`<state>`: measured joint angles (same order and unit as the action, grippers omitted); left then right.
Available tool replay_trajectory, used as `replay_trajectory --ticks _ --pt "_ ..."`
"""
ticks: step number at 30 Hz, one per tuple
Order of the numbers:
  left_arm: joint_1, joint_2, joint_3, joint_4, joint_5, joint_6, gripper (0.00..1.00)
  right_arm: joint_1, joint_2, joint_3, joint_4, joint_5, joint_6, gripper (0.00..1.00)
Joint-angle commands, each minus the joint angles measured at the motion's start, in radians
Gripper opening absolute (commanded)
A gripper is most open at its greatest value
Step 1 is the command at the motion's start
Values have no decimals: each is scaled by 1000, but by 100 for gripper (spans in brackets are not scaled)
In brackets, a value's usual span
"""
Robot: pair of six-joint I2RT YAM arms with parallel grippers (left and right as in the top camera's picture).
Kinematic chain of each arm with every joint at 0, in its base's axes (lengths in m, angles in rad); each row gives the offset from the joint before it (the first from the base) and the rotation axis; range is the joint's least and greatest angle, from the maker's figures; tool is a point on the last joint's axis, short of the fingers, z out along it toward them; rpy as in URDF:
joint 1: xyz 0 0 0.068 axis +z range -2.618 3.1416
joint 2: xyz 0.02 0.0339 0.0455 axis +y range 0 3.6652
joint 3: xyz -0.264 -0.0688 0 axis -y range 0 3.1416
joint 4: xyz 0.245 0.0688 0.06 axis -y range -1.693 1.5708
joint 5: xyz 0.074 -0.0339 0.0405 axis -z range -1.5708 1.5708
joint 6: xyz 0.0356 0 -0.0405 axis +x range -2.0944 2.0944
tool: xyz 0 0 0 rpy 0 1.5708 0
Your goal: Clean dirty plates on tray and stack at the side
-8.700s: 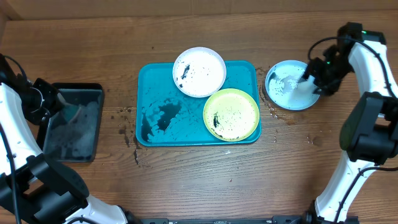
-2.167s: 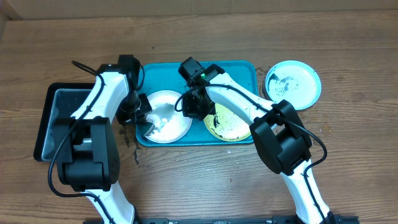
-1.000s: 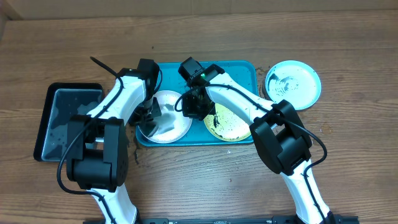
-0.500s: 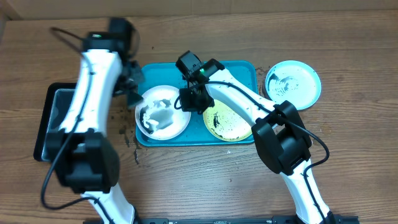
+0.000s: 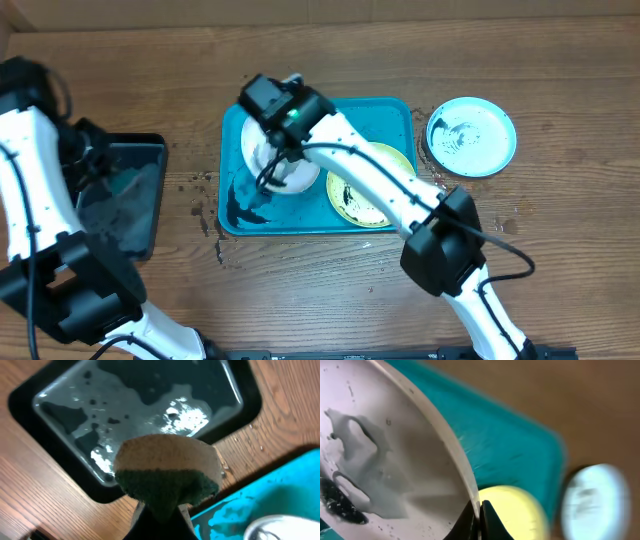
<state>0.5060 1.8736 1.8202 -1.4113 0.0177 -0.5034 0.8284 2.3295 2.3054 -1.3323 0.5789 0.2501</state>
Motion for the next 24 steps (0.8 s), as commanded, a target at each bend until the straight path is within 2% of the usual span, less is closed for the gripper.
replay_trajectory --ticks 1,6,10,15,24 --pt "80 -19 14 -10 93 -21 4 88 -41 87 -18 407 -126 4" --pt "128 -19 14 -19 111 -21 4 185 -41 98 -2 656 -235 4" --pt "129 -19 14 -25 112 -21 4 238 -41 98 16 742 -283 4" --pt "128 -19 14 -27 114 -21 4 267 -41 98 26 774 -352 4" --pt "128 -19 14 -28 114 -21 4 266 -41 98 25 735 -351 4"
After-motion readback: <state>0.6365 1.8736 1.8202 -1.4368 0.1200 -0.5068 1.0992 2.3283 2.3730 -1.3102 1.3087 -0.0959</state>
